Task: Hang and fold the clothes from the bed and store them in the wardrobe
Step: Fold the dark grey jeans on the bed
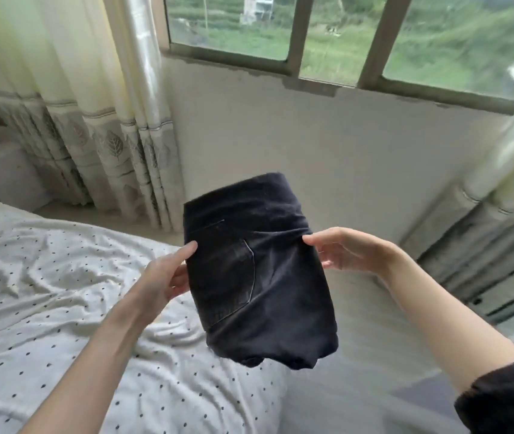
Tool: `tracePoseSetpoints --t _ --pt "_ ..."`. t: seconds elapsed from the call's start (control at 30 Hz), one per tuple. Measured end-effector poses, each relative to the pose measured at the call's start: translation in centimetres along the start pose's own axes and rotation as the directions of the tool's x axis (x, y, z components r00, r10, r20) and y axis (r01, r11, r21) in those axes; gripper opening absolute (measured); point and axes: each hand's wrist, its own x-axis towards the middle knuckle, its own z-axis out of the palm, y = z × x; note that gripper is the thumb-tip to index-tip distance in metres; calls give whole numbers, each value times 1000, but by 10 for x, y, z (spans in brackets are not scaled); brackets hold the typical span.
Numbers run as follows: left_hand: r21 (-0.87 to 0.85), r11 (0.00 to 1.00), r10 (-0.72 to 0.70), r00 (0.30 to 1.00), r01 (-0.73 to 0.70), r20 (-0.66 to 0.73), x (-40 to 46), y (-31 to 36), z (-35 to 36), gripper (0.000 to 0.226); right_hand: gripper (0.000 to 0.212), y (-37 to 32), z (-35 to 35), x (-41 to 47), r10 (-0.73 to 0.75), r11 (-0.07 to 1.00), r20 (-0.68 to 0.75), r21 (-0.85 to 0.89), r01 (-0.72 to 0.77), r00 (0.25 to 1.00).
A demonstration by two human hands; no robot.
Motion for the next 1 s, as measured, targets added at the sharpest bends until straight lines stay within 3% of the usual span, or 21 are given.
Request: tracePoseSetpoints --t 0.17,0.33,0.5,0.73,0.93,1.0 --pt "83 995 26 970 -47 243 -10 24 105 42 21 28 -21 -141 -80 995 -250 40 93 965" --pt "135 984 39 888 -113 458 -35 31 222 51 23 62 -29 -278 -93 987 -484 68 143 870" --pt "140 979 23 766 -147 642 -91 27 348 52 37 90 -21 -422 -54 989 -711 58 135 701" --pt "88 985 17 583 -150 812 -177 19 499 47 30 106 4 -593 -21 988 -878 56 146 478" --pt "38 985 35 408 -170 912 -222 41 636 31 24 108 7 -700 -27 976 -980 16 215 199" --pt "13 981 49 311 -193 949 -235 55 688 30 23 106 0 -736 -40 969 -995 -16 248 94"
